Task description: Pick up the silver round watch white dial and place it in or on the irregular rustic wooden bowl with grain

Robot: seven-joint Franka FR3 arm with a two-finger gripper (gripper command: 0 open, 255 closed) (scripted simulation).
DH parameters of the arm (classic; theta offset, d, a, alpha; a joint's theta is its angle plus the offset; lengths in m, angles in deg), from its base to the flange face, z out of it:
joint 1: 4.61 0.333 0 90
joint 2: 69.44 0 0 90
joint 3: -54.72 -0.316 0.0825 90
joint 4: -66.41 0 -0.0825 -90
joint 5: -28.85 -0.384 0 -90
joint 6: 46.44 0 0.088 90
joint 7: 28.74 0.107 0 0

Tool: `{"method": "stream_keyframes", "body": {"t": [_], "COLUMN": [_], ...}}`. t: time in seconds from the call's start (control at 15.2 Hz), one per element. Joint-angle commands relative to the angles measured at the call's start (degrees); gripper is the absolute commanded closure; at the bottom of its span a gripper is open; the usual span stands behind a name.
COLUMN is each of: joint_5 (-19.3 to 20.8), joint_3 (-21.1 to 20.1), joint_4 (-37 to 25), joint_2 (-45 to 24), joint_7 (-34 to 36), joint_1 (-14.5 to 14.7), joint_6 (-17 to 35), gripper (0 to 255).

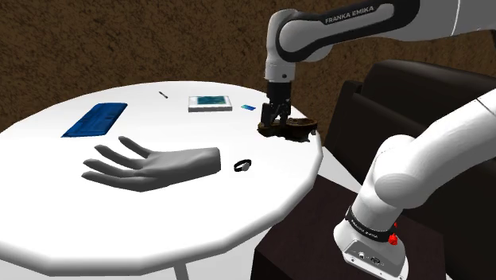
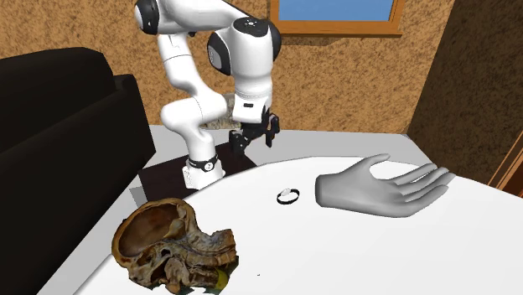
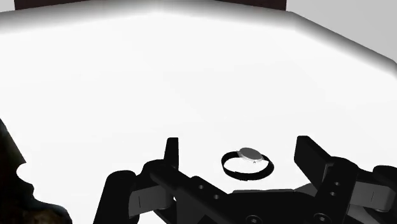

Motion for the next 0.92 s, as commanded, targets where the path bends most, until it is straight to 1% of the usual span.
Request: {"method": "stream_keyframes", "body": {"t": [0.0,0.26,0.59,0.66,0.86], "joint_5": [-1.8,-5.2,-9.8,-10.4,-10.9], "joint_3": [-0.5,-1.2,-2.2,-2.3,-2.7], "joint_4": [0.1,-1.2,-4.6,-5.2,-3.8], "joint_2": [-3.5,-10.8,-20.5,-21.9,-22.9], "joint_7": [-0.3,-1.7,-4.1,-4.5,-4.7], "joint_1": [1.1,3.0,5.2,5.5,5.8], "joint_6": [4.0,10.6,17.7,18.5,20.9], "gripper": [0,0,0,0,0]}}
